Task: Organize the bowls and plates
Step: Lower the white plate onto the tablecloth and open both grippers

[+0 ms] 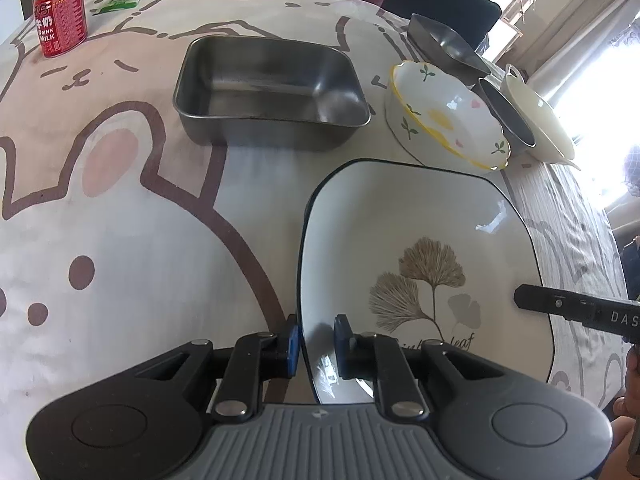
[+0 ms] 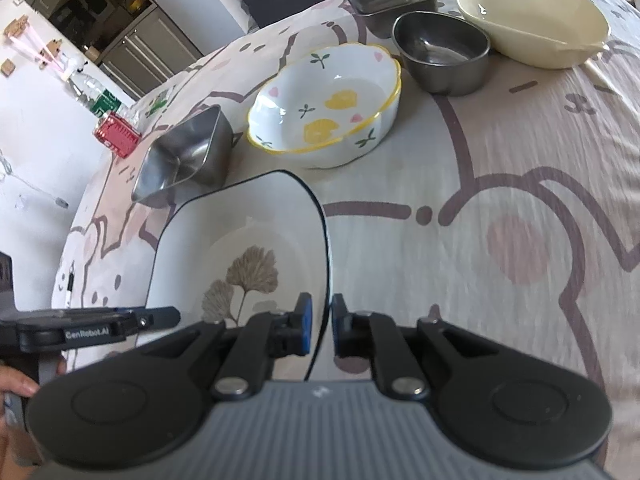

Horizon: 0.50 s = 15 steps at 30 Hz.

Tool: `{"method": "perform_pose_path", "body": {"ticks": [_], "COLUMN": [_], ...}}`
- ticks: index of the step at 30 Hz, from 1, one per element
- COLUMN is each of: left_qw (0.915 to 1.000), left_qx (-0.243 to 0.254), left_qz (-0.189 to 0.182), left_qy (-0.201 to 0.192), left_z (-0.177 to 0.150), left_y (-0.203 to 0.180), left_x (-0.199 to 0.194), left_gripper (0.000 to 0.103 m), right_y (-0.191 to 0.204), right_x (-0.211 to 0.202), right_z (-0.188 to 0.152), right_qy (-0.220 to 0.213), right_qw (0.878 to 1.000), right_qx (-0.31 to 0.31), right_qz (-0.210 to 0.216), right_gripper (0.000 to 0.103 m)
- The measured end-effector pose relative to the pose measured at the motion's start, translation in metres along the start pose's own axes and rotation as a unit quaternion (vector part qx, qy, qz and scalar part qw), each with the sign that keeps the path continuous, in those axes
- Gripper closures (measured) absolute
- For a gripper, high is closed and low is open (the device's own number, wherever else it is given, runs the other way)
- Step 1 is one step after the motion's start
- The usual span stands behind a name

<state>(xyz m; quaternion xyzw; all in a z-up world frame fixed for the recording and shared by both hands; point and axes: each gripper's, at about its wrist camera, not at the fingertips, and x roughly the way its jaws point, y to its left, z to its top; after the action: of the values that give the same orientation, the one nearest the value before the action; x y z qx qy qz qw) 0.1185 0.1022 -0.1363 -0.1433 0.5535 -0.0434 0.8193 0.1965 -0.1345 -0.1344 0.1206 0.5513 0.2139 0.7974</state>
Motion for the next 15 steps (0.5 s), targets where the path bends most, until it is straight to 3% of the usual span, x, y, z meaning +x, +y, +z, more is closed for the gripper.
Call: {"method": "perform_pose_path", "body": {"ticks": [15], "left_qw": [1.0], "left_qx": [-0.001], "left_qz": [-0.003], "left_qy": [-0.003], "left_z": [0.0], "left_y": [-0.001], "left_x": [-0.002], "left_gripper": [0.084], "right_y": [0.001], "right_x": [0.01], "right_z": [-0.001], "right_qy": [0.02], "right_qw": [1.0], "right_qx": [-0.007], "right_qz": [-0.022], "right_gripper": [0.088]}}
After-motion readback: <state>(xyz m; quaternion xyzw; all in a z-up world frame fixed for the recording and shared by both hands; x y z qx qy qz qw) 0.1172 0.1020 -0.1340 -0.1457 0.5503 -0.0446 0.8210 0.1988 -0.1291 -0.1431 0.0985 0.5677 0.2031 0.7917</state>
